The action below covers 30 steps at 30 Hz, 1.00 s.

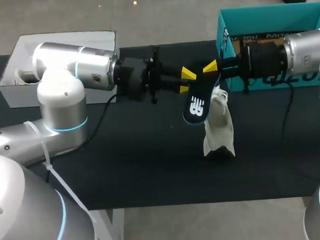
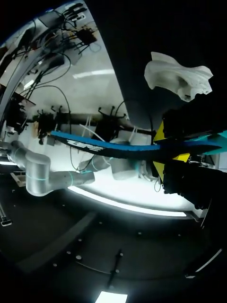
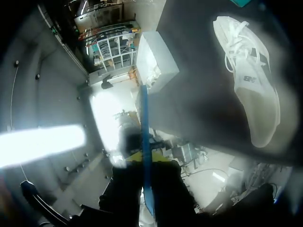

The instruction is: Take the shoe out of the shoebox, open the shoe tongue, remove and reinsert the insole, then place the shoe into the shoebox

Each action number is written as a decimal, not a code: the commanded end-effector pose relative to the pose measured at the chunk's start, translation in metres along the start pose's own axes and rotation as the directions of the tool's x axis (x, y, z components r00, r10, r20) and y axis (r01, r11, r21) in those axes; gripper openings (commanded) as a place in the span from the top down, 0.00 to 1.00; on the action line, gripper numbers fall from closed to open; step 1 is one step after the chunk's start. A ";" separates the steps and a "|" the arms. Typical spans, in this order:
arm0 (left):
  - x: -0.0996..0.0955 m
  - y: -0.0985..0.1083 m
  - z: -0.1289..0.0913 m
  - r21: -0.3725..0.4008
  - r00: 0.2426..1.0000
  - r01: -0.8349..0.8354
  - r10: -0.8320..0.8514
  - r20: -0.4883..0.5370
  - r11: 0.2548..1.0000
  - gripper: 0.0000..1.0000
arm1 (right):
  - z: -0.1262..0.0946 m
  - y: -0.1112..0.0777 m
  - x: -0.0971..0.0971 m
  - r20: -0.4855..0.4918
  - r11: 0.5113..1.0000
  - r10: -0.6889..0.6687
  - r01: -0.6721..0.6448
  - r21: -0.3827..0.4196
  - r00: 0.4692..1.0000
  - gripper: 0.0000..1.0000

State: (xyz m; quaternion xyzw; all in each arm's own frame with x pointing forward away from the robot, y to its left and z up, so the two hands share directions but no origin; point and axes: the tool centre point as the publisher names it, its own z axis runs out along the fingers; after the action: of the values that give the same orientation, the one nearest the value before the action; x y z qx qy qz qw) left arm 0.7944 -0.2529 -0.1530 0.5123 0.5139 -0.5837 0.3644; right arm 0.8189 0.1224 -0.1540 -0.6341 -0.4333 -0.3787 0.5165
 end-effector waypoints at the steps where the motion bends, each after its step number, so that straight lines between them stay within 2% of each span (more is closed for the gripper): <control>1: 0.000 0.005 0.003 0.004 1.000 0.004 -0.004 -0.007 1.000 0.85 | 0.000 0.000 0.000 0.003 1.000 0.001 -0.001 -0.001 1.000 1.00; 3: 0.000 0.005 0.003 0.002 1.000 0.007 -0.007 -0.008 1.000 0.92 | 0.000 0.000 0.000 0.003 1.000 0.001 -0.001 -0.001 1.000 1.00; 4: 0.000 0.005 0.003 0.000 1.000 0.008 -0.008 -0.009 1.000 1.00 | 0.000 0.000 0.000 0.003 1.000 0.001 -0.001 -0.001 1.000 1.00; 14: 0.002 0.002 -0.001 -0.011 1.000 0.013 -0.014 -0.018 1.000 1.00 | 0.000 0.000 0.000 0.003 1.000 0.001 -0.001 -0.001 1.000 1.00; 15: 0.002 0.001 -0.003 -0.012 1.000 0.013 -0.013 -0.020 1.000 1.00 | 0.000 0.000 0.000 0.003 1.000 0.001 -0.001 -0.001 1.000 0.24; 16: 0.002 0.000 -0.004 -0.013 1.000 0.012 -0.013 -0.021 1.000 1.00 | -0.006 -0.001 0.001 0.034 1.000 -0.015 0.015 -0.020 0.999 0.00; 18: 0.002 -0.002 -0.007 -0.016 1.000 0.014 -0.014 -0.024 1.000 1.00 | -0.021 -0.001 0.003 0.097 0.996 -0.054 0.060 -0.064 0.994 0.00; 21: 0.003 -0.004 -0.011 -0.019 0.999 0.019 -0.020 -0.026 1.000 1.00 | -0.046 -0.004 0.010 0.267 0.987 -0.099 0.129 -0.098 0.959 0.00; 23: 0.003 -0.006 -0.013 -0.019 0.999 0.021 -0.022 -0.029 1.000 1.00 | -0.063 -0.006 0.012 0.374 0.978 -0.123 0.177 -0.114 0.919 0.00; 25: 0.004 -0.008 -0.015 -0.018 0.999 0.024 -0.024 -0.031 1.000 1.00 | -0.078 -0.007 0.015 0.465 0.969 -0.160 0.229 -0.097 0.871 0.00; 28: 0.006 -0.012 -0.016 -0.016 0.999 0.030 -0.030 -0.031 0.999 1.00 | -0.098 -0.011 0.018 0.618 0.943 -0.247 0.332 -0.025 0.747 0.00; 30: 0.007 -0.014 -0.017 -0.015 0.999 0.033 -0.033 -0.032 0.999 1.00 | -0.108 -0.013 0.019 0.743 0.920 -0.268 0.391 0.009 0.613 0.00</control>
State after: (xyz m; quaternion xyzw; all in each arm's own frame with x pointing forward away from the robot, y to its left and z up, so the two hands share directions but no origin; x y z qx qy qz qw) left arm 0.7875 -0.2364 -0.1558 0.5117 0.5307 -0.5788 0.3485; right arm 0.8178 0.0531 -0.1361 -0.6669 -0.5427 -0.3521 0.3699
